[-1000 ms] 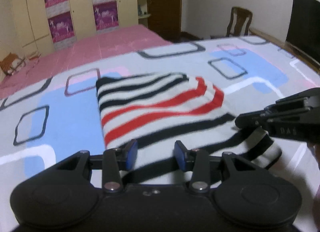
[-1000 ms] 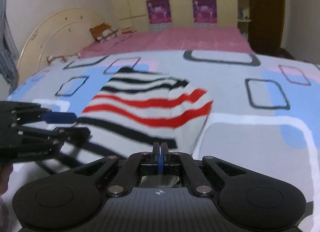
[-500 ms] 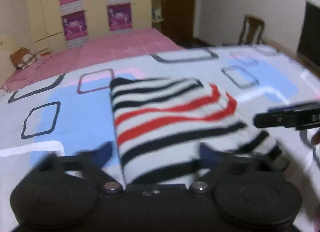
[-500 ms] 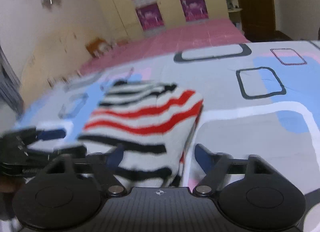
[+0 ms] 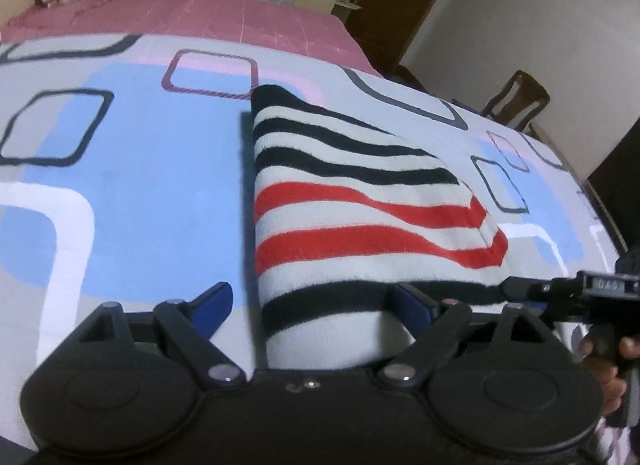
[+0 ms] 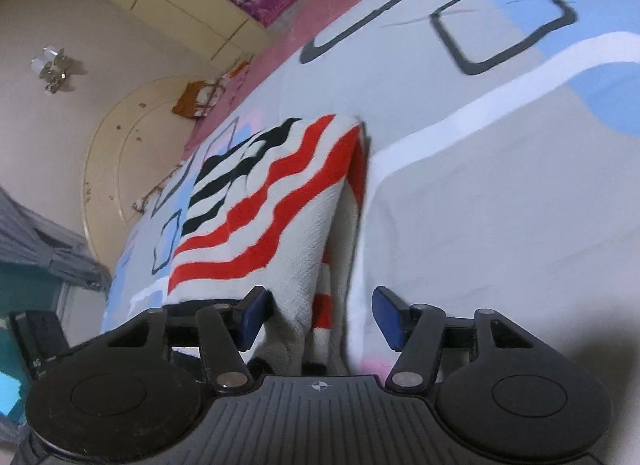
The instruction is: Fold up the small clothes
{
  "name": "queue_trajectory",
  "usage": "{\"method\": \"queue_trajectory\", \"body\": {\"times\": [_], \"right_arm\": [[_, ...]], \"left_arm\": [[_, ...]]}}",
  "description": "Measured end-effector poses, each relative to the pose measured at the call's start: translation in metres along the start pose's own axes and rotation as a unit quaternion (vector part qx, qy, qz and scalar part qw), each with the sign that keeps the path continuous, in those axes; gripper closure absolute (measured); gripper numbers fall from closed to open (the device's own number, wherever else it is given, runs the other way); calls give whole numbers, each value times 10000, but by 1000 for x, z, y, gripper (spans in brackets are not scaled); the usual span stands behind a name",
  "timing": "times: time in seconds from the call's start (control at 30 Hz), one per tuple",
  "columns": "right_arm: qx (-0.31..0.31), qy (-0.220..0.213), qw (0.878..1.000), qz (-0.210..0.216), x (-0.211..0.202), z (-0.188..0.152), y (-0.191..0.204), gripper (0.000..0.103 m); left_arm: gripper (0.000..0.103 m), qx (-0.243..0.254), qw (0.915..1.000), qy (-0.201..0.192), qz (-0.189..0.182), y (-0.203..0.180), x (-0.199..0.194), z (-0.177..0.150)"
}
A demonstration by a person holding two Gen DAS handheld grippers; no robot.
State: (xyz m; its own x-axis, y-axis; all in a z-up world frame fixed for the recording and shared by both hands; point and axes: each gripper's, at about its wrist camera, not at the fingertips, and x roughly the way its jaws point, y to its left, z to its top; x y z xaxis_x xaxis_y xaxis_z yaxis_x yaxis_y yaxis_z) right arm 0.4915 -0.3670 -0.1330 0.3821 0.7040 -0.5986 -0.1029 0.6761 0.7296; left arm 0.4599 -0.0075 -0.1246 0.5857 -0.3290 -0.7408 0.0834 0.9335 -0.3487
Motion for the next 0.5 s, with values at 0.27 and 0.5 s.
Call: {"method": "queue_trajectory", "body": {"times": [0.27, 0.5], "right_arm": [[-415, 214, 9987, -223, 19, 13, 21, 46], [-1005, 286, 9929, -572, 34, 8, 44, 62]], "left_arm": [[20, -31, 9997, 234, -77, 0, 12, 11], [35, -148, 9985, 259, -458, 4, 18, 13]]}}
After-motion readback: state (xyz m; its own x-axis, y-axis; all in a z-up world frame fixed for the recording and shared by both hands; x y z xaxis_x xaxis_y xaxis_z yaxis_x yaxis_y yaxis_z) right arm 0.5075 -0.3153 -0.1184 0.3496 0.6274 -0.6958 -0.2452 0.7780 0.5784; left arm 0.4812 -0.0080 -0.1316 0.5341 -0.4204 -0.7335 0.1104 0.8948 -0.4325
